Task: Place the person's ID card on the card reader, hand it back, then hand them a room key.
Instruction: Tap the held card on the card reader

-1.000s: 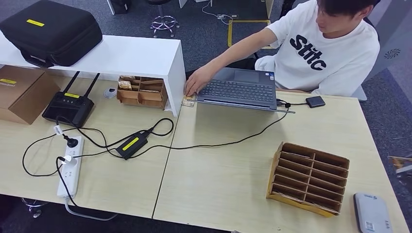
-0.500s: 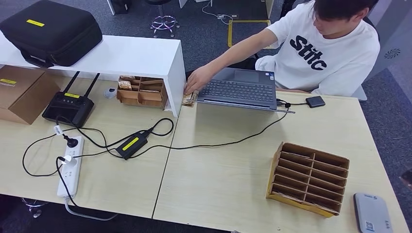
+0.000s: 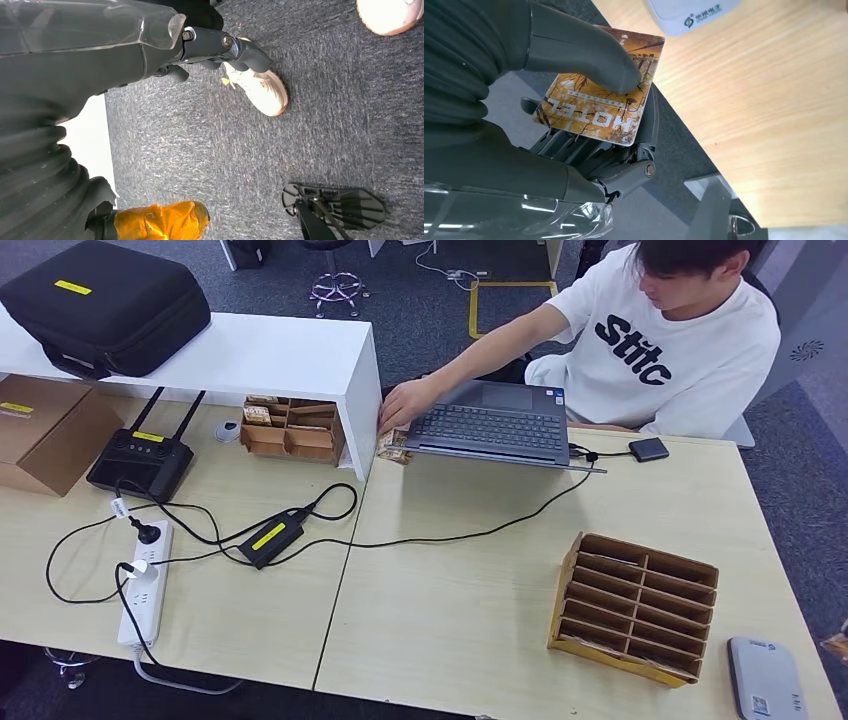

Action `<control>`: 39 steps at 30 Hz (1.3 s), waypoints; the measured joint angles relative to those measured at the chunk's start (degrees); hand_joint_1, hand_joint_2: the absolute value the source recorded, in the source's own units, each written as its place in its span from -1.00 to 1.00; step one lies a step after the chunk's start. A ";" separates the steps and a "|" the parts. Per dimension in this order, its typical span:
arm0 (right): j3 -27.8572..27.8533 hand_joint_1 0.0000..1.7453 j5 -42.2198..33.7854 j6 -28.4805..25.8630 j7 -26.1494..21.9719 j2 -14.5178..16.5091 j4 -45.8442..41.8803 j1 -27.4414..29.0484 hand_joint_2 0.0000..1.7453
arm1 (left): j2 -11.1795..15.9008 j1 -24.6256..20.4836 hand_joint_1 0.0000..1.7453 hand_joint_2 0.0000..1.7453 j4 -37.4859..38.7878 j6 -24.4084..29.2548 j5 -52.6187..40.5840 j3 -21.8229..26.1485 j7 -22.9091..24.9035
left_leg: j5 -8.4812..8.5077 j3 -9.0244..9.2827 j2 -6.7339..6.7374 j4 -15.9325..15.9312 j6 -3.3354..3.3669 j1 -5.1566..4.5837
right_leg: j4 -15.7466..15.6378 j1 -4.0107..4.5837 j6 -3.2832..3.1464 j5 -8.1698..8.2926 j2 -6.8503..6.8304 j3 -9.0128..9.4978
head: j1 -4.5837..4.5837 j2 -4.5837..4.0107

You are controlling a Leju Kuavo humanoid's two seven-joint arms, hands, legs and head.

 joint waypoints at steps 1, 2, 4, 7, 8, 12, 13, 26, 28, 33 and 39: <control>0.39 1.00 -0.41 0.24 0.36 -0.70 -0.02 0.30 1.00 | 0.04 0.00 -1.00 1.00 0.00 -0.08 -0.13 0.00 -0.03 | 0.00 0.00 0.00 0.00 0.00 0.00 | 0.00 0.00 0.00 0.00 0.00 0.00 | -0.01 0.00; 0.89 1.00 -0.75 0.39 0.76 -1.36 -0.02 0.51 1.00 | 0.09 -0.01 -1.00 1.00 0.00 -0.15 -0.32 0.00 -0.03 | 0.00 0.01 0.01 0.00 0.00 0.00 | 0.00 0.00 0.00 0.00 0.01 0.00 | -0.01 0.00; 2.48 1.00 -1.37 0.55 1.44 -2.65 0.07 0.56 1.00 | 0.16 -0.02 -1.00 1.00 0.00 -0.31 -0.82 0.00 -0.05 | 0.00 0.01 0.05 0.00 0.00 0.00 | 0.00 0.00 0.00 0.00 0.04 0.00 | -0.01 0.00; 6.40 1.00 -1.65 0.63 1.97 -4.18 0.66 -0.71 1.00 | 0.19 -0.05 -1.00 1.00 0.00 -0.51 -1.62 0.00 -0.08 | 0.00 0.03 0.09 0.00 0.00 0.00 | 0.01 0.01 0.00 0.00 0.08 0.00 | 0.00 0.00; 8.05 1.00 -1.56 0.63 1.99 -4.46 1.08 -1.67 1.00 | 0.19 -0.06 -1.00 1.00 0.00 -0.58 -1.88 0.00 -0.08 | 0.00 0.04 0.10 0.00 0.00 0.01 | 0.01 0.01 0.00 0.00 0.10 0.00 | 0.00 0.00; 16.47 1.00 0.09 0.17 1.43 -4.74 3.93 -7.45 1.00 | 0.18 -0.17 -1.00 1.00 0.00 -0.84 -3.03 0.00 -0.09 | 0.00 0.07 0.14 0.00 0.00 0.01 | 0.01 0.01 0.00 0.00 0.15 0.01 | 0.01 0.00; 18.65 1.00 0.70 0.00 1.16 -4.73 4.75 -8.94 1.00 | 0.18 -0.19 -1.00 1.00 0.00 -0.88 -3.32 0.00 -0.10 | 0.00 0.07 0.14 0.00 0.00 0.01 | 0.01 0.01 0.00 0.00 0.15 0.01 | 0.01 0.00; 38.02 1.00 5.30 -0.29 -2.16 -2.50 13.46 -23.70 1.00 | 0.16 -1.01 -1.00 1.00 0.00 -1.48 -5.70 0.00 -0.23 | 0.00 0.07 0.13 0.00 0.00 0.03 | 0.03 0.03 -0.01 0.01 0.13 0.03 | 0.00 0.00; 39.33 1.00 5.33 -0.39 -2.26 -2.24 14.13 -24.81 1.00 | 0.18 -1.09 -1.00 1.00 0.00 -1.52 -5.83 0.00 -0.25 | 0.00 0.07 0.13 0.00 0.00 0.02 | 0.02 0.03 0.00 0.01 0.13 0.04 | -0.01 0.00; 40.85 1.00 3.18 -3.27 -3.12 -2.30 14.47 -25.59 1.00 | 0.19 -1.14 -1.00 1.00 0.00 -1.58 -5.92 0.03 -0.25 | 0.00 0.06 0.10 0.00 0.00 0.01 | 0.02 0.01 0.00 0.01 0.10 0.07 | -0.01 0.00; 36.77 1.00 0.12 -9.86 -3.95 -3.56 9.94 -21.88 1.00 | 0.20 -1.04 -1.00 1.00 0.00 -1.31 -5.75 1.14 -0.23 | 0.00 0.05 0.05 0.00 0.00 0.00 | 0.02 0.00 0.00 0.01 0.05 0.06 | 0.00 0.00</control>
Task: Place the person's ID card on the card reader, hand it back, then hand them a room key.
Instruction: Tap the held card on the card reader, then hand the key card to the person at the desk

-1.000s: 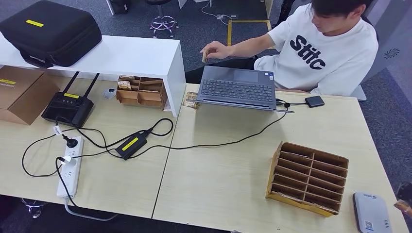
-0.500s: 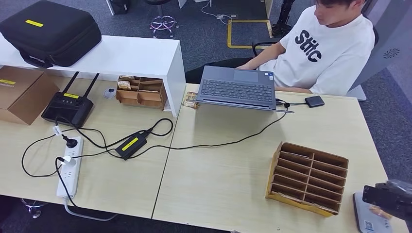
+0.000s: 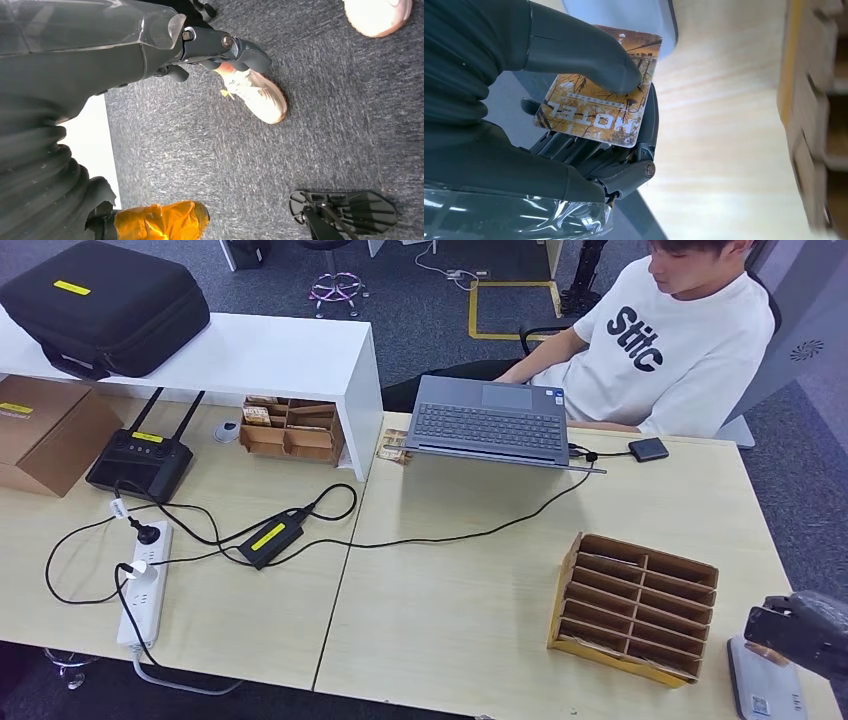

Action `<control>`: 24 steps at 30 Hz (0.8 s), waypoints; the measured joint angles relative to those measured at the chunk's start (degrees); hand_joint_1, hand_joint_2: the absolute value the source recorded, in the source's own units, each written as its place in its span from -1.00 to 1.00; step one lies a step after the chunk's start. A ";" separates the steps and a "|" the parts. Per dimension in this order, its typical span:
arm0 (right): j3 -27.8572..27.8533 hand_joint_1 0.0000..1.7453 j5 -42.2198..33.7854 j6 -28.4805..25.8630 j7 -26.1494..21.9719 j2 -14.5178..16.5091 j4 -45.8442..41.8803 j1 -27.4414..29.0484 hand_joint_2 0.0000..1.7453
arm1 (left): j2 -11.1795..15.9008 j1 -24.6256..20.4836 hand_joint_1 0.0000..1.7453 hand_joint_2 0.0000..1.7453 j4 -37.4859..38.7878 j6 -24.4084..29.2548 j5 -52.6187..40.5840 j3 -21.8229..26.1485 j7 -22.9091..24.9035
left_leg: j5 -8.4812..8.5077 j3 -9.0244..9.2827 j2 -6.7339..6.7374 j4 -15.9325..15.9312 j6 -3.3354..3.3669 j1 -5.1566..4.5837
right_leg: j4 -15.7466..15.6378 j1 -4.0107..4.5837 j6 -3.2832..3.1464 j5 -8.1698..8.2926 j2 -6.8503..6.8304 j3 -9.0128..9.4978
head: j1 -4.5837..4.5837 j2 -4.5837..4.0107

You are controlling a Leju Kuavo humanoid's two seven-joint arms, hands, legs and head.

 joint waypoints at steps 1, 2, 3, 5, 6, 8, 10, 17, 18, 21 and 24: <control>-1.78 1.00 0.08 -1.29 -0.10 -0.07 -1.31 1.10 1.00 | 0.00 0.01 -1.00 1.00 0.00 0.08 0.09 0.26 0.00 | 0.00 0.00 0.00 0.00 0.00 0.00 | 0.00 0.00 0.00 0.00 0.00 0.00 | 0.00 0.00; -3.95 1.00 0.31 -2.59 -0.22 -0.10 -2.89 2.32 1.00 | -0.01 0.02 -1.00 1.00 0.00 0.17 0.19 0.57 0.01 | 0.00 0.00 0.00 0.00 0.00 0.00 | 0.00 0.00 0.00 0.00 0.00 -0.01 | 0.00 0.00; -6.35 1.00 0.70 -3.61 -0.38 -0.10 -4.59 3.56 1.00 | -0.02 0.03 -1.00 1.00 0.00 0.26 0.27 0.89 0.02 | 0.00 -0.01 0.00 -0.01 0.00 0.01 | 0.01 0.00 0.00 -0.01 0.00 -0.01 | -0.01 0.00; -11.26 1.00 1.97 -5.34 -1.10 0.15 -8.03 5.40 1.00 | -0.04 0.08 -1.00 1.00 0.00 0.43 0.37 1.46 0.04 | 0.00 -0.01 0.01 -0.02 0.00 0.01 | 0.01 0.01 0.00 -0.01 0.01 -0.02 | -0.01 0.00; -13.42 1.00 2.68 -6.11 -1.54 0.44 -9.52 5.88 1.00 | -0.05 0.10 -1.00 1.00 0.00 0.48 0.37 1.71 0.05 | 0.00 0.00 0.03 -0.03 0.00 0.01 | 0.01 0.01 0.00 -0.01 0.03 -0.03 | -0.01 0.00; -16.59 1.00 4.02 -7.32 -2.23 1.21 -11.85 6.04 1.00 | -0.09 0.11 -1.00 1.00 0.00 0.53 0.36 2.14 0.05 | 0.00 0.01 0.06 -0.04 0.00 0.01 | 0.02 0.01 -0.01 -0.01 0.06 -0.03 | -0.01 0.00; -18.65 1.00 6.15 -8.02 -2.90 2.54 -13.74 4.74 1.00 | -0.15 0.10 -1.00 1.00 0.00 0.53 0.12 2.48 0.07 | 0.00 0.00 0.10 -0.05 -0.01 0.03 | 0.03 0.03 -0.01 0.00 0.10 -0.02 | 0.00 0.00; -12.80 1.00 17.45 -9.75 -3.70 12.00 -13.75 -14.62 1.00 | -0.49 -0.72 -1.00 1.00 0.00 0.17 -2.77 2.71 0.19 | 0.05 0.13 0.59 -0.07 -0.04 0.03 | 0.12 0.04 -0.08 0.11 0.55 0.02 | 0.01 0.00; -10.50 1.00 18.65 -9.83 -3.52 13.88 -12.75 -18.11 1.00 | -0.53 -0.83 -1.00 1.00 0.00 0.05 -3.38 2.71 0.19 | 0.06 0.16 0.67 -0.07 -0.05 0.03 | 0.15 0.05 -0.10 0.15 0.63 0.03 | 0.00 0.00; -1.91 1.00 22.49 -9.78 -1.84 21.29 -7.92 -29.71 1.00 | -0.62 -1.24 -1.00 1.00 0.00 -0.37 -5.50 2.65 0.20 | 0.08 0.28 1.08 -0.08 -0.08 0.05 | 0.22 0.09 -0.18 0.27 1.04 0.00 | 0.00 0.00; 7.47 1.00 25.97 -10.02 1.09 30.78 -0.74 -40.49 1.00 | -0.66 -2.24 -1.00 1.00 0.00 -0.68 -7.27 2.51 0.19 | 0.19 0.39 1.24 -0.08 -0.24 0.12 | 0.28 0.15 -0.23 0.35 1.22 -0.06 | -0.01 0.00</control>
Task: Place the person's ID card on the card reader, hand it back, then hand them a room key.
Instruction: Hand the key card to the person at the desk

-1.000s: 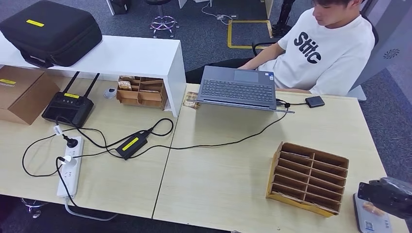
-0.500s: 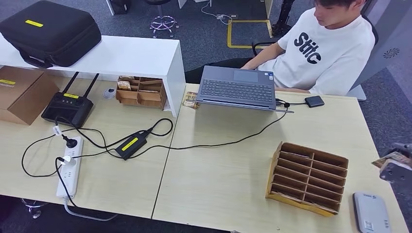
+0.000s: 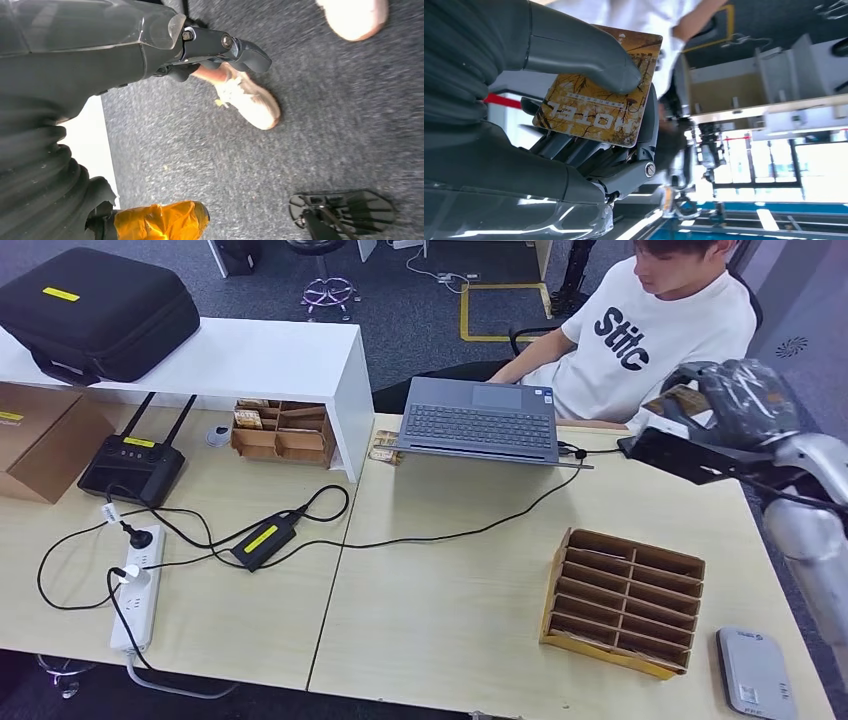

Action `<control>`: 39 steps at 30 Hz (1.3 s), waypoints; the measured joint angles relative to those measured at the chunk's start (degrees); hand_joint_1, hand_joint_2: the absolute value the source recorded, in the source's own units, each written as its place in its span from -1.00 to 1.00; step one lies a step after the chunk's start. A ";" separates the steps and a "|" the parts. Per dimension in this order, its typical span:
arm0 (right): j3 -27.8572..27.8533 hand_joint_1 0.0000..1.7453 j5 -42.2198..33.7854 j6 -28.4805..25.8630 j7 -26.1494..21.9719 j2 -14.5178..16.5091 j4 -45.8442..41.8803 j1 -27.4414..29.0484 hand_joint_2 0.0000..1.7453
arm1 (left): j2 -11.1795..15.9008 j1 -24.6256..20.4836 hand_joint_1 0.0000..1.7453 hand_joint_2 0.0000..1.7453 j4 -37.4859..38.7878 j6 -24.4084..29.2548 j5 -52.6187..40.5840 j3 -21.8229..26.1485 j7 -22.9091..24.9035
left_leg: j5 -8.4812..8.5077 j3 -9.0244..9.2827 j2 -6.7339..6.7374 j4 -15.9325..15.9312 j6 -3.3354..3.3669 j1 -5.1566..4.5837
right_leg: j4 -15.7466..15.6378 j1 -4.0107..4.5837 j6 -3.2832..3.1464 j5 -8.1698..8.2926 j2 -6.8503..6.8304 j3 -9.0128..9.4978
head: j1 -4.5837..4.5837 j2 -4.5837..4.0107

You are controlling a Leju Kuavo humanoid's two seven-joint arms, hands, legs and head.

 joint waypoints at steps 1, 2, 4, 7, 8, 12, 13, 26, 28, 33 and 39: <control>2.98 1.00 0.79 -0.20 0.93 3.26 2.66 -3.03 1.00 | -0.01 -0.28 -1.00 1.00 0.00 -0.11 -0.55 -0.05 -0.01 | 0.05 0.02 -0.03 0.00 -0.07 0.03 | 0.02 0.01 -0.02 0.01 -0.02 -0.02 | -0.01 0.00; 5.64 1.00 1.42 -0.48 1.70 6.24 5.15 -5.66 1.00 | -0.01 -0.46 -1.00 1.00 0.00 -0.21 -1.09 -0.11 0.01 | 0.08 0.02 -0.09 0.00 -0.12 0.06 | 0.04 0.02 -0.04 0.02 -0.06 -0.03 | -0.01 0.00; 10.28 1.00 2.60 -1.47 3.04 11.75 10.05 -10.00 1.00 | -0.03 -0.59 -1.00 1.00 0.00 -0.49 -2.15 -0.38 0.20 | 0.13 0.00 -0.25 -0.01 -0.19 0.13 | 0.06 0.07 -0.05 0.01 -0.20 -0.05 | 0.00 0.00; 15.00 1.00 4.30 -3.67 4.38 18.52 16.88 -14.53 1.00 | -0.18 -0.84 -1.00 1.00 0.00 -1.06 -3.56 -1.03 0.79 | 0.14 -0.08 -0.44 -0.03 -0.21 0.18 | 0.07 0.15 -0.13 -0.05 -0.38 -0.07 | 0.01 0.00; 16.15 1.00 4.74 -4.38 4.67 20.47 19.08 -15.67 1.00 | -0.25 -1.05 -1.00 1.00 0.00 -1.22 -3.93 -1.27 0.97 | 0.14 -0.11 -0.48 -0.04 -0.21 0.18 | 0.07 0.17 -0.16 -0.07 -0.43 -0.07 | 0.01 0.00; 19.12 1.00 5.30 -5.94 5.11 26.27 26.02 -18.89 1.00 | -0.49 -1.75 -1.00 1.00 0.00 -1.58 -4.58 -1.93 1.40 | 0.14 -0.19 -0.66 -0.03 -0.21 0.17 | 0.06 0.17 -0.18 -0.09 -0.62 -0.07 | 0.03 0.00; 19.58 1.00 5.51 -6.18 5.19 27.29 27.40 -19.48 1.00 | -0.52 -1.77 -1.00 1.00 0.00 -1.68 -4.76 -2.05 1.43 | 0.14 -0.21 -0.68 -0.03 -0.21 0.16 | 0.04 0.16 -0.18 -0.08 -0.63 -0.07 | 0.03 0.00; 22.35 1.00 9.34 -9.04 8.77 34.90 42.42 -24.51 1.00 | -1.02 -2.94 -1.00 1.00 0.00 -2.61 -6.82 -3.32 2.28 | 0.14 -0.24 -0.85 0.01 -0.21 0.13 | -0.04 0.12 -0.16 -0.07 -0.77 -0.06 | 0.02 0.00; 22.52 1.00 9.72 -9.15 8.88 35.17 43.60 -24.67 1.00 | -1.07 -3.07 -1.00 1.00 0.00 -2.61 -6.95 -3.32 2.28 | 0.14 -0.24 -0.85 0.01 -0.21 0.13 | -0.04 0.12 -0.16 -0.07 -0.76 -0.06 | 0.02 0.00; 22.86 0.67 10.22 -9.40 8.94 35.51 45.42 -24.68 1.00 | -1.10 -3.18 -1.00 1.00 0.00 -2.57 -7.11 -3.32 2.31 | 0.14 -0.25 -0.84 0.01 -0.21 0.13 | -0.04 0.12 -0.16 -0.07 -0.76 -0.06 | 0.02 0.00; 23.10 -1.00 10.67 -10.24 7.63 35.55 46.58 -24.48 1.00 | -1.10 -3.16 -1.00 1.00 0.00 -2.49 -6.91 -3.32 2.26 | 0.14 -0.25 -0.84 0.01 -0.21 0.13 | -0.04 0.12 -0.16 -0.07 -0.76 -0.06 | 0.02 0.00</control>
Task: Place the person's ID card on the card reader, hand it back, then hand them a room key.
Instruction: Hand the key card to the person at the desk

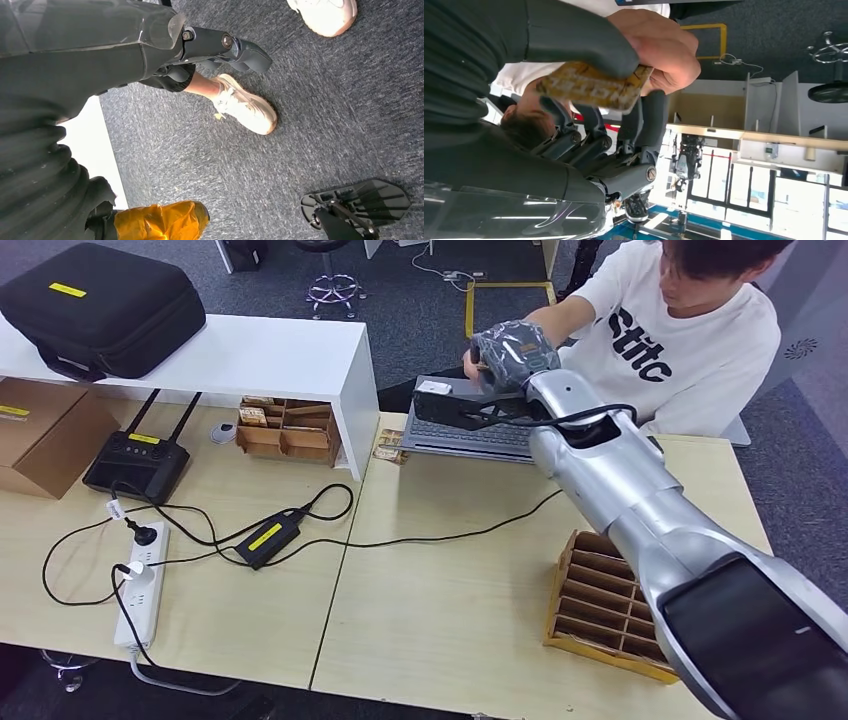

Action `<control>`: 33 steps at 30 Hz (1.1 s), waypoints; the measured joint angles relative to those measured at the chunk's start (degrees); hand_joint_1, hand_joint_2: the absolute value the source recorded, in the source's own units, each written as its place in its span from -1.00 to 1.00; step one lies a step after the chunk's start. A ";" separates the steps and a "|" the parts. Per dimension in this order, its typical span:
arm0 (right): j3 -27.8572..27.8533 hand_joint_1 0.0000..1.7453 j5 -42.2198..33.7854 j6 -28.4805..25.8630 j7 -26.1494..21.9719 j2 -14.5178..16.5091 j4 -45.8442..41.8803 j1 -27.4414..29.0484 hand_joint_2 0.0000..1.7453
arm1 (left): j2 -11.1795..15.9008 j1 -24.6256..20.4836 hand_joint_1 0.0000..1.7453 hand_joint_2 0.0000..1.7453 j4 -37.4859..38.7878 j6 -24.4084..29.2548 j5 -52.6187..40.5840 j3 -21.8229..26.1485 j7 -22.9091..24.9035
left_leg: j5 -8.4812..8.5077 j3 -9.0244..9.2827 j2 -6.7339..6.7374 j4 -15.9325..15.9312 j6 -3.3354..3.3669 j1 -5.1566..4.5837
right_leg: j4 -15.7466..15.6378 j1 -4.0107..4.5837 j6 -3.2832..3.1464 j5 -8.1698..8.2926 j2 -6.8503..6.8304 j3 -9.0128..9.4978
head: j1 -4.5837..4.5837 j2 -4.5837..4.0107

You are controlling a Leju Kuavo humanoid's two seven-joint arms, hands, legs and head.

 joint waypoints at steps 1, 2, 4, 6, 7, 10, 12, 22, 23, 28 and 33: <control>0.03 -1.00 0.18 -0.26 -0.56 0.00 0.04 0.06 1.00 | 0.00 0.02 -1.00 1.00 0.00 0.03 0.09 0.00 -0.04 | 0.00 0.00 0.00 0.00 0.00 0.00 | 0.00 0.00 0.00 0.00 0.00 0.00 | 0.00 0.00; 0.05 -1.00 0.30 -0.59 -1.19 -0.01 0.06 0.13 1.00 | 0.00 0.07 -1.00 1.00 0.00 0.08 0.18 0.00 -0.11 | 0.00 0.00 0.00 0.00 0.00 0.00 | 0.00 0.00 0.00 0.00 0.00 -0.01 | 0.00 0.00; 0.07 -1.00 0.44 -1.39 -2.47 -0.19 -0.22 0.38 1.00 | 0.00 0.21 -1.00 1.00 0.00 0.23 0.42 0.00 -0.34 | 0.00 0.00 0.00 0.00 0.00 0.00 | 0.00 0.00 0.00 0.00 0.00 -0.01 | 0.00 0.00; 0.07 -1.00 0.44 -2.00 -3.30 -0.63 -0.86 0.67 1.00 | 0.00 0.44 -1.00 1.00 0.00 0.39 0.59 0.00 -0.55 | 0.00 0.00 0.00 0.00 0.00 0.00 | -0.01 0.00 0.00 -0.01 0.00 -0.02 | 0.00 0.00; 0.06 -1.00 0.43 -2.17 -3.58 -0.90 -1.26 0.80 1.00 | 0.00 0.59 -1.00 1.00 0.00 0.45 0.64 0.00 -0.62 | 0.00 0.00 0.00 0.00 0.00 0.00 | -0.01 0.00 0.00 -0.01 0.00 -0.02 | 0.00 0.00; -0.09 -1.00 0.18 -2.90 -4.75 -2.57 -3.69 1.59 1.00 | 0.00 1.18 -1.00 1.00 0.00 0.66 0.99 0.07 -1.03 | 0.00 0.01 0.00 0.00 0.00 0.00 | -0.04 0.00 0.00 0.00 0.00 -0.03 | 0.00 0.00; -0.62 -1.00 -0.40 -3.70 -5.78 -5.10 -7.81 2.93 1.00 | 0.02 1.75 -1.00 1.00 0.00 1.00 1.45 0.26 -1.49 | 0.00 0.00 -0.02 0.01 0.00 0.00 | -0.06 0.00 0.00 0.00 -0.03 -0.01 | 0.01 0.00; -7.24 -1.00 -4.82 -8.28 -9.60 -19.57 -31.16 14.88 1.00 | 0.30 3.66 -1.00 1.00 0.00 2.40 3.37 2.05 -2.55 | -0.05 -0.02 -0.35 0.03 0.06 0.01 | -0.24 0.01 0.07 -0.06 -0.37 0.11 | 0.00 0.00; -8.73 -1.00 -5.40 -9.24 -10.16 -21.54 -34.46 17.56 1.00 | 0.31 3.82 -1.00 1.00 0.00 2.56 3.64 2.45 -2.56 | -0.06 -0.03 -0.47 0.02 0.07 0.02 | -0.26 0.01 0.10 -0.08 -0.47 0.14 | -0.01 0.00; -18.33 -1.00 -7.86 -11.37 -13.48 -30.10 -49.41 33.73 1.00 | 0.27 4.90 -1.00 1.00 0.00 3.22 4.85 4.77 -2.56 | -0.20 -0.08 -0.60 0.01 0.23 0.02 | -0.36 0.03 0.17 -0.15 -0.64 0.24 | 0.00 0.00; -28.03 -1.00 -10.70 -11.58 -17.20 -34.31 -60.34 49.34 1.00 | 0.24 5.04 -1.00 1.00 0.00 3.76 5.57 6.89 -2.71 | -0.28 -0.11 -0.61 0.01 0.33 0.01 | -0.39 0.02 0.29 -0.24 -0.65 0.24 | 0.01 0.00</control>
